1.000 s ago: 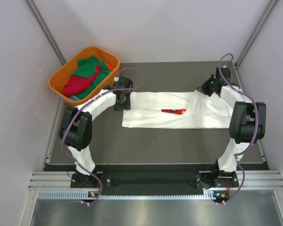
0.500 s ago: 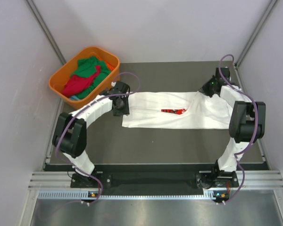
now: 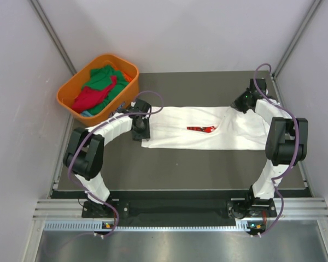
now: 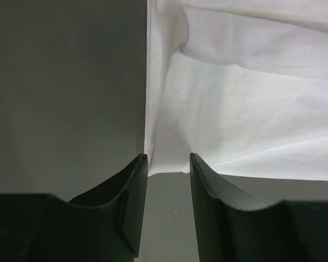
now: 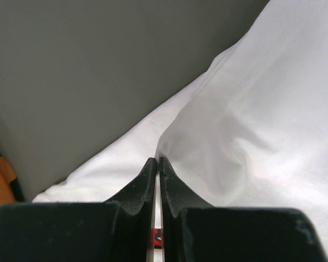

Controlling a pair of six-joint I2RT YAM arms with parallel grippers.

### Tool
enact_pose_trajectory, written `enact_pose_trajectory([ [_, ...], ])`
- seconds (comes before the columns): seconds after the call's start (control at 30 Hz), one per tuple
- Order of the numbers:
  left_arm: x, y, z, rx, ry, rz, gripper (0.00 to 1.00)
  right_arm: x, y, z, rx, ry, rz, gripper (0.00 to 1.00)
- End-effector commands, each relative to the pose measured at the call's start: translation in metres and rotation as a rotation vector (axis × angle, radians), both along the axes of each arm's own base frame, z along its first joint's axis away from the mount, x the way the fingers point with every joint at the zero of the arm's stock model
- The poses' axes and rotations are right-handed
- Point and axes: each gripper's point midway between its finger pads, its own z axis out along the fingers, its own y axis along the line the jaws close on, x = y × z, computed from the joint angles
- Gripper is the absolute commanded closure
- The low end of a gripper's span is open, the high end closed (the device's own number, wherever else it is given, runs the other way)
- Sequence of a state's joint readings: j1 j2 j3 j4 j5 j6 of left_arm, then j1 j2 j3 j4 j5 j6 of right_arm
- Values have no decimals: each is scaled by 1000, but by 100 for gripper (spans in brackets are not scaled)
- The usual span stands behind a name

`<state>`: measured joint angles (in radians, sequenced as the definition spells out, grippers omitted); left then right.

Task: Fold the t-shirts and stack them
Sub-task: Fold the tshirt

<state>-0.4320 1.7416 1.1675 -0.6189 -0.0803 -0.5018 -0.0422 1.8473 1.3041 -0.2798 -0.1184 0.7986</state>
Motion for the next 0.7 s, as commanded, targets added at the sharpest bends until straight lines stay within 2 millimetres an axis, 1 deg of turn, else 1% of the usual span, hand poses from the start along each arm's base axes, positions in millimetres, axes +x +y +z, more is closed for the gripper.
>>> enact_pose_trajectory([
  [0.0,36,-8,37,-19,-153,-33,60,6,3,35,-6,-83,4,100],
  [0.07,48,-14,53,-34,-211,-91,60,6,3,35,-7,-82,10,100],
  [0.1,56,-18,65,-45,-248,-113,61,5,4,35,-7,-81,12,100],
  [0.13,59,-22,70,-49,-266,-167,61,5,4,34,-4,-81,15,100],
  [0.2,70,-26,79,-48,-318,-216,61,6,6,34,3,-83,21,100],
  [0.27,72,-36,79,-62,-334,-333,60,6,8,33,12,-86,32,100],
  [0.33,78,-33,77,-18,-346,-379,58,6,10,31,20,-85,37,100],
  [0.47,86,-32,61,39,-337,-462,53,6,11,29,27,-85,43,100],
  [0.6,92,-32,58,80,-335,-531,49,6,9,30,32,-90,41,100],
  [0.63,94,-26,55,115,-331,-529,49,7,8,30,34,-92,40,100],
  [0.67,97,-26,50,128,-319,-540,49,6,8,28,34,-89,40,100],
])
